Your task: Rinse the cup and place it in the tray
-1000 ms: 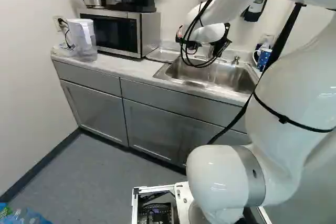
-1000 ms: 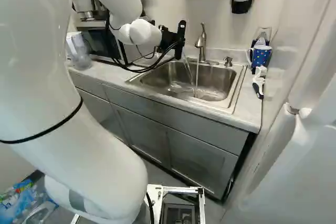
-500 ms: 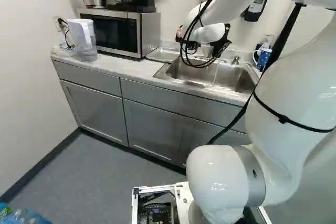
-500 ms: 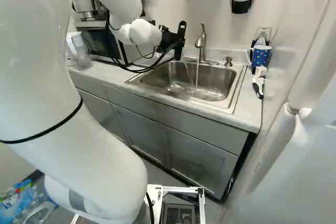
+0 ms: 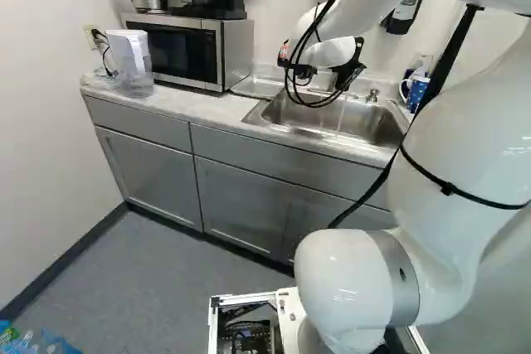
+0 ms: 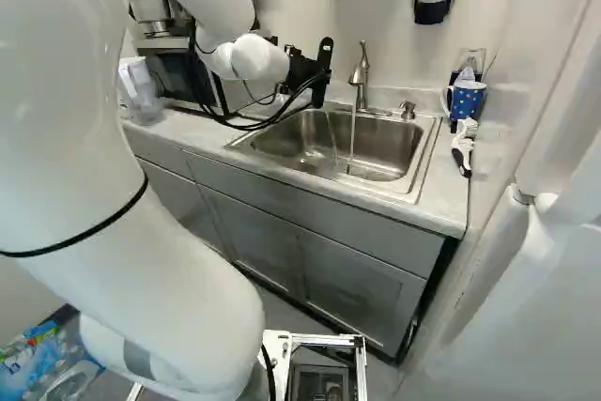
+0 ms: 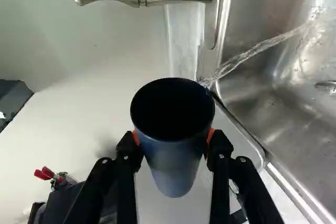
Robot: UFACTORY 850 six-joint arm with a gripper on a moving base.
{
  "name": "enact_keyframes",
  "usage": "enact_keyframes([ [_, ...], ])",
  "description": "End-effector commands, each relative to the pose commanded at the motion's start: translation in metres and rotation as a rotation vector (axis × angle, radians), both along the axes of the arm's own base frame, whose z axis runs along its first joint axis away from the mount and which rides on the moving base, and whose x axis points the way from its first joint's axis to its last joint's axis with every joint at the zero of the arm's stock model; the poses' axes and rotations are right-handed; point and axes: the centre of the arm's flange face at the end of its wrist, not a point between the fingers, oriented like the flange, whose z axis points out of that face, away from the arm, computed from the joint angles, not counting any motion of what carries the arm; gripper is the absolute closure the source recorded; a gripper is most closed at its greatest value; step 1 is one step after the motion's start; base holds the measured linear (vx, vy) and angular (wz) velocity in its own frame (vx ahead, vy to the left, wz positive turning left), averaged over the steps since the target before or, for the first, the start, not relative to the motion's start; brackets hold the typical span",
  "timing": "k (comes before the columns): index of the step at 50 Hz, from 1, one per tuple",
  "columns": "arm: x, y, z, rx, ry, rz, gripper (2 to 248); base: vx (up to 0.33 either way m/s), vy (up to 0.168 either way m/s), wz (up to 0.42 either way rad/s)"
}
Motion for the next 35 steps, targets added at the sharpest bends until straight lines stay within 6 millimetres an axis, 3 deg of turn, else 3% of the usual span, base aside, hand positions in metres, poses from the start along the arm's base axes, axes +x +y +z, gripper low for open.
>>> enact_keyframes([
  [16,0.0000,0.0000,0.0000,0.031,-0.003,-0.009,124,0.000,0.000,0.000],
  [35,0.0000,0.0000,0.0000,-0.134,0.015,0.040,124,0.000,0.000,0.000],
])
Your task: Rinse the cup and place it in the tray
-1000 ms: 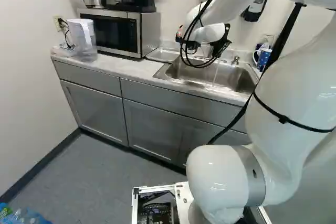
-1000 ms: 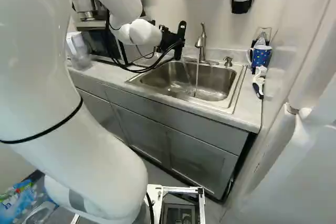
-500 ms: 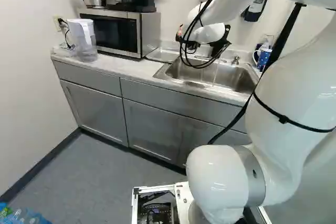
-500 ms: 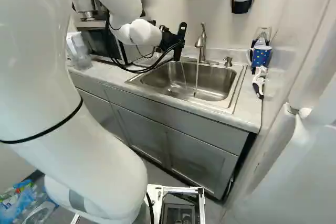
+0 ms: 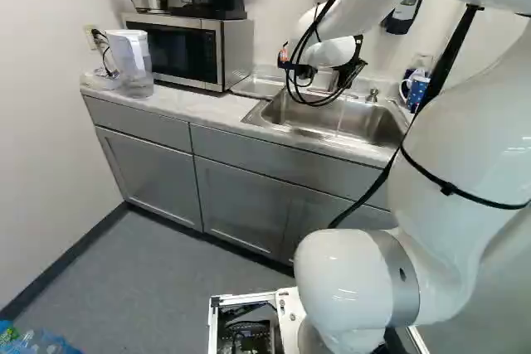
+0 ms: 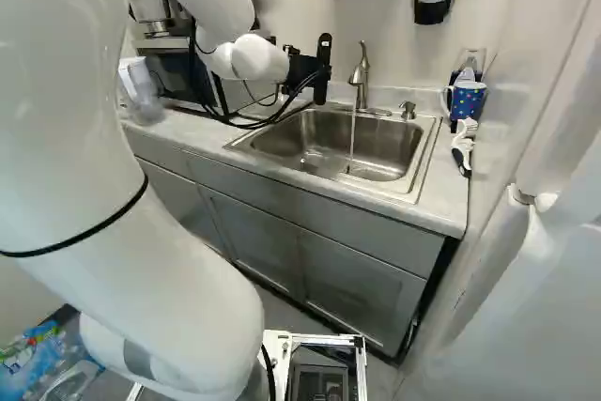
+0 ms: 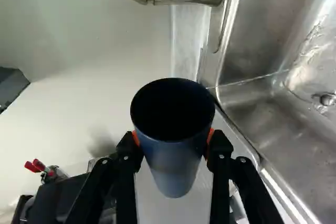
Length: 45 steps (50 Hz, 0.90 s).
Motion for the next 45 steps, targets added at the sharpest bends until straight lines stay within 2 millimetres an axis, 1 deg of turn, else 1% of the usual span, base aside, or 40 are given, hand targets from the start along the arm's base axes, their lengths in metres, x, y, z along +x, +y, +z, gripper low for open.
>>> enact_keyframes([
  [45,0.0000,0.0000,0.0000,-0.451,0.049,0.134,124,0.000,0.000,0.000],
])
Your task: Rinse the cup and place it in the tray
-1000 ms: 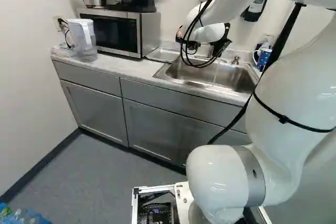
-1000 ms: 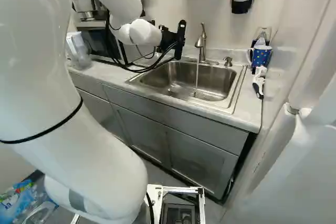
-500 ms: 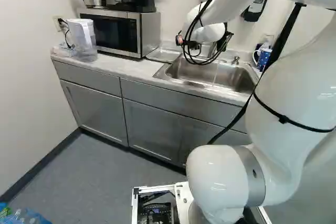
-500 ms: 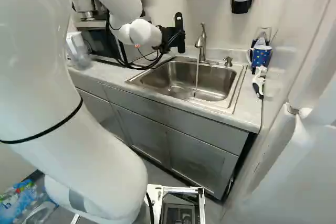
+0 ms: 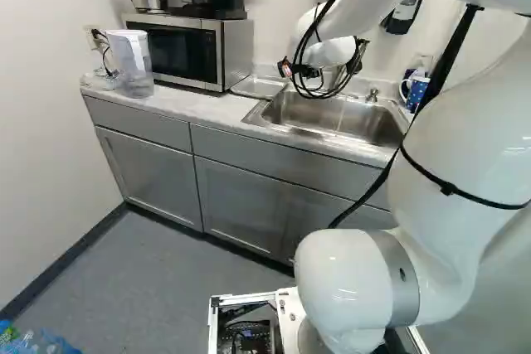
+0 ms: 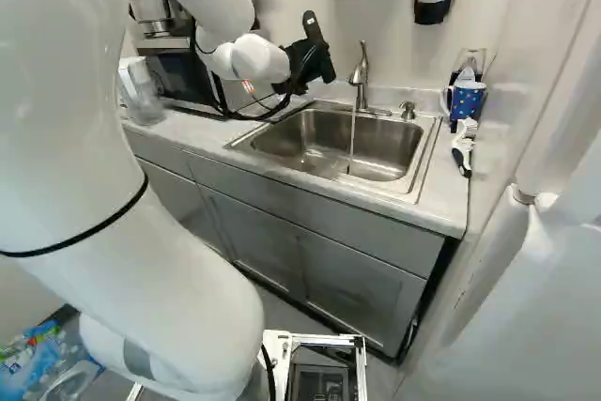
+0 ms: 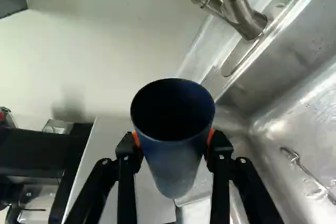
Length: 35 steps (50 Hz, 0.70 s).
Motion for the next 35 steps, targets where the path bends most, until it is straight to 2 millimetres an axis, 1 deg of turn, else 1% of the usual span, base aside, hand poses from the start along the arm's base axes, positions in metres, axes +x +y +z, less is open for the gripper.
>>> enact_keyframes([
  [35,0.0000,0.0000,0.0000,-0.331,0.036,0.098,124,0.000,0.000,0.000],
])
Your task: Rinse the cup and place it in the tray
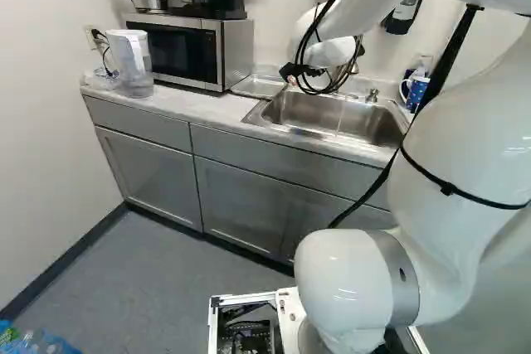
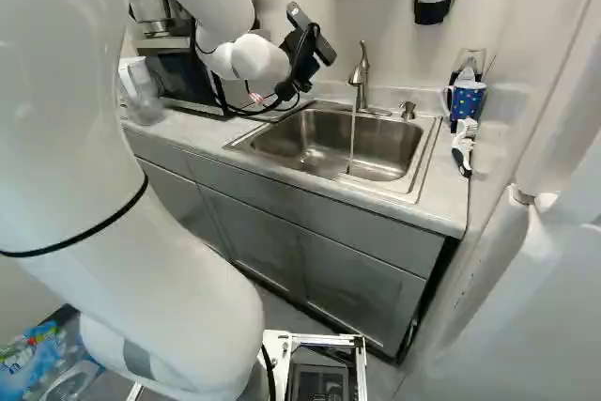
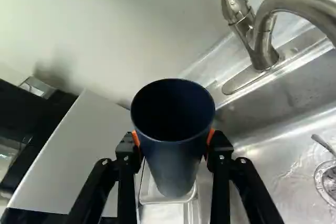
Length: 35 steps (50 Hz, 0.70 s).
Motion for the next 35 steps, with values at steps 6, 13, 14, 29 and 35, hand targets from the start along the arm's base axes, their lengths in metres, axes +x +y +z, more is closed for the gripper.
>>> enact_keyframes([
  [6,0.0000,0.0000,0.0000,-0.060,0.007,0.018,124,0.000,0.000,0.000],
  [13,0.0000,0.0000,0.0000,-0.130,0.014,0.039,124,0.000,0.000,0.000],
  [14,0.0000,0.0000,0.0000,-0.140,0.015,0.042,124,0.000,0.000,0.000],
  [29,0.0000,0.0000,0.0000,-0.291,0.032,0.086,124,0.000,0.000,0.000],
  [35,0.0000,0.0000,0.0000,-0.351,0.038,0.104,124,0.000,0.000,0.000],
])
